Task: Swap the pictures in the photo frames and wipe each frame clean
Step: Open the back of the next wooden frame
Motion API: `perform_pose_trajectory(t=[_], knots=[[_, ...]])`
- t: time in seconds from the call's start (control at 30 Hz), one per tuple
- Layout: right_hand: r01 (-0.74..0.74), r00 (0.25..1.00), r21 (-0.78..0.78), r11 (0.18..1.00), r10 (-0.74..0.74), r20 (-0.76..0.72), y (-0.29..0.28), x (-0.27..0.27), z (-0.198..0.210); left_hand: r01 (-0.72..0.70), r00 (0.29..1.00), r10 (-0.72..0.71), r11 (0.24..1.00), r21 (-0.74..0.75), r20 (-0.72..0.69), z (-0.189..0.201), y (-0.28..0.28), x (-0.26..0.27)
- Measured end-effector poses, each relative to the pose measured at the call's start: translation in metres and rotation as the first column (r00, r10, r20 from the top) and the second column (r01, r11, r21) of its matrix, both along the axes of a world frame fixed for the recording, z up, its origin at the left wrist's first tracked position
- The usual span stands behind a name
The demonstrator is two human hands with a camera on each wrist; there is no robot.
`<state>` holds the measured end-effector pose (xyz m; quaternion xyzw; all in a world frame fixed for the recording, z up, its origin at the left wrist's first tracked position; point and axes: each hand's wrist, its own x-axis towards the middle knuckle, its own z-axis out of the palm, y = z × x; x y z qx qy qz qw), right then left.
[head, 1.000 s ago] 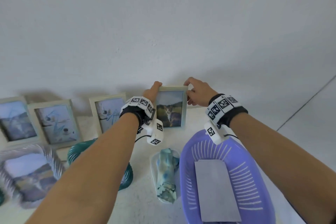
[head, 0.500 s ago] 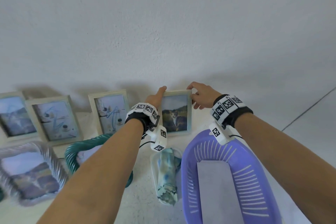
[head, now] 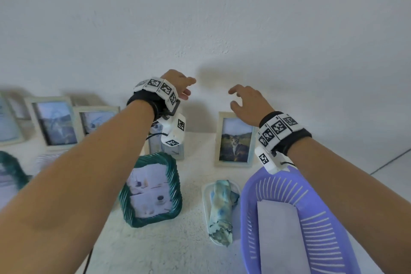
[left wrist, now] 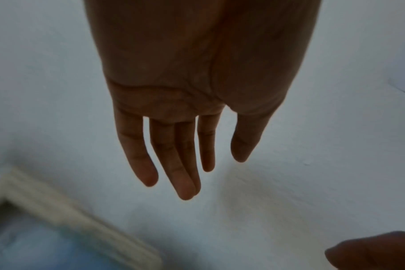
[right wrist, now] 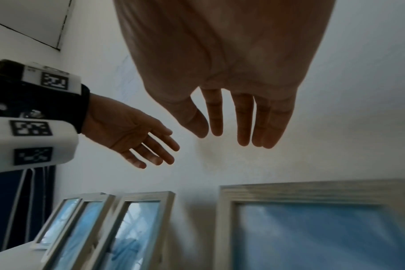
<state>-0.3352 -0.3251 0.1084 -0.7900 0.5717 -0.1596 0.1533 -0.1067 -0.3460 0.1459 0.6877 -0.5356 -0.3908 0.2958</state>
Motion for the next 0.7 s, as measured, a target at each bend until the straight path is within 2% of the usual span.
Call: perform_pose_trajectory(t=[0.13,0.2,0.27,0.4,0.5,0.6,0.7], knots=[[-0.097,0.992,0.055,0.994,0.092,0.086,0.000,0.050,-0.001,0.031,0.975,-0.029,1.000,-0.006,0.219,0.011,0.005,0.050],[-0.117,0.990,0.106,0.988,0.107,0.092,-0.002,0.072,-0.003,0.075,0.921,-0.084,0.996,0.037,0.380,0.009,0.007,0.072],[-0.111,0.993,0.170,0.979,0.101,0.068,-0.007,0.092,-0.006,0.112,0.863,-0.155,0.987,0.117,0.480,0.002,0.009,0.089],[-0.036,0.998,0.321,0.946,0.019,0.057,-0.018,0.125,-0.020,0.174,0.806,-0.285,0.952,0.253,0.519,-0.019,0.010,0.110],[0.000,0.998,0.369,0.929,-0.022,0.056,-0.018,0.144,-0.033,0.219,0.782,-0.347,0.931,0.292,0.517,-0.031,0.008,0.124],[0.058,0.989,0.367,0.929,-0.103,0.104,-0.018,0.154,-0.039,0.222,0.720,-0.353,0.933,0.284,0.597,-0.045,-0.004,0.137],[0.124,0.962,0.364,0.923,-0.202,0.185,-0.017,0.155,-0.037,0.283,0.723,-0.363,0.932,0.228,0.588,-0.026,0.013,0.123]])
